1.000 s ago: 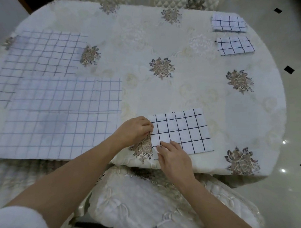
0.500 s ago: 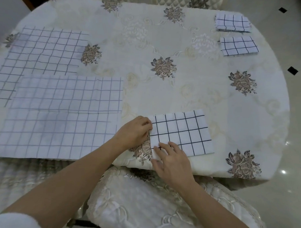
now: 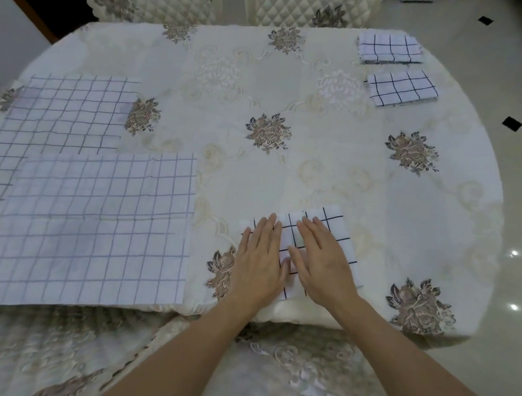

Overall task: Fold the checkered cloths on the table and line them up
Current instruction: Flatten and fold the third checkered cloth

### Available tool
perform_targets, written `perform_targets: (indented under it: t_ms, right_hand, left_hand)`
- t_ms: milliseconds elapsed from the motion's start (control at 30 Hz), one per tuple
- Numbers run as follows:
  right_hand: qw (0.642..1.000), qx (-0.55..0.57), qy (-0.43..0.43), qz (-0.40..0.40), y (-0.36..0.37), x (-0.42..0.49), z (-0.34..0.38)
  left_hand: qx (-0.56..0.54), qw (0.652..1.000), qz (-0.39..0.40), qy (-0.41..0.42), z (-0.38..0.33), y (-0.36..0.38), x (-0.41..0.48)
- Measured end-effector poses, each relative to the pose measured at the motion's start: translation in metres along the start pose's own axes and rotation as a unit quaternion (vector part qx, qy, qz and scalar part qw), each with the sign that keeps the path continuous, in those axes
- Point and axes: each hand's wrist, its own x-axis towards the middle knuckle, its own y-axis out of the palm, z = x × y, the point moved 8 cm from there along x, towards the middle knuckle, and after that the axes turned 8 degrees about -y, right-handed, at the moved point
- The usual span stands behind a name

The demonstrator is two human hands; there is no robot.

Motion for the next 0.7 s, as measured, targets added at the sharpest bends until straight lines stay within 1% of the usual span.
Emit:
perform_targets:
  t_ms: [133, 200, 267, 400, 533, 700]
  right_hand:
    - [0.996, -0.042, -0.010, 0.080, 0.022, 0.012, -0.006]
    - [0.993, -0.056, -0.014, 0.102, 0.031, 0.012, -0.009]
    - [0.991, -0.070, -0.021, 0.113, 0.034, 0.010, -0.016]
    - [0.986, -0.120, -0.032, 0.108, 0.024, 0.005, -0.045]
    - [0.983, -0.147, -0.001, 0.113, 0.010, -0.001, -0.075]
    - [0.977, -0.161, 0.016, 0.142, 0.009, -0.001, -0.083]
  left_hand:
    - [0.025, 0.999, 0.043, -0.017, -0.010, 0.023, 0.001]
    - [0.032, 0.998, 0.058, -0.023, -0.011, 0.030, 0.001]
    - [0.035, 0.997, 0.057, -0.034, -0.009, 0.031, 0.000]
    - [0.050, 0.996, 0.049, -0.048, 0.001, 0.027, 0.001]
    - [0.051, 0.994, 0.046, -0.086, 0.024, 0.022, -0.004]
    - [0.080, 0.991, 0.060, -0.088, 0.027, 0.021, -0.005]
